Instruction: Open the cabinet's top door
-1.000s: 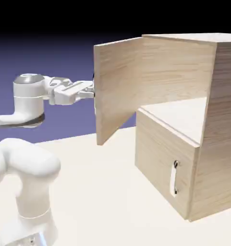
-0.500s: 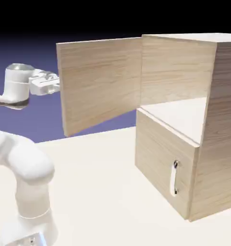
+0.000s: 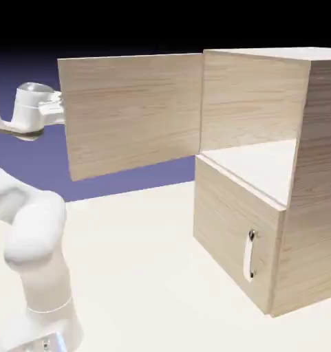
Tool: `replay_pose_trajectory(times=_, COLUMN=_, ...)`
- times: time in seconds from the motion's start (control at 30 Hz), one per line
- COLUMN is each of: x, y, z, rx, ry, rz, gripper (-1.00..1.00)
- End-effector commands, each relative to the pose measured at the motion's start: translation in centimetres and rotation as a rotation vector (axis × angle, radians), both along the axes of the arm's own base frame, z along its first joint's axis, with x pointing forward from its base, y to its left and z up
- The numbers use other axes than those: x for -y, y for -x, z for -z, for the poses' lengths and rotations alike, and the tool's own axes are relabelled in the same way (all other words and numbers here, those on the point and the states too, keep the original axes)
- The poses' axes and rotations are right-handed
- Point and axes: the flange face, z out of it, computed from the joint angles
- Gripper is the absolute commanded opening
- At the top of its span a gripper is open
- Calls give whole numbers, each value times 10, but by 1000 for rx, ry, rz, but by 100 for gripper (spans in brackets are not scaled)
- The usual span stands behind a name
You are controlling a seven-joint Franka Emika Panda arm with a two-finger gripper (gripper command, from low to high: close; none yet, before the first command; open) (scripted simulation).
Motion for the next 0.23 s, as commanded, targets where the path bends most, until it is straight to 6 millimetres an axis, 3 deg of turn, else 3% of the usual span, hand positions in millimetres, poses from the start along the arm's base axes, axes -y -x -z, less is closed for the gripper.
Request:
replay_pose_trajectory(times=0.0, x=-6, y=-1, z=0, rx=0, ry=0, rz=16, gripper=-100)
replay_pose_trajectory(times=0.2, x=-40, y=-11, z=0, rx=0, ry=0, rz=102, gripper=-100)
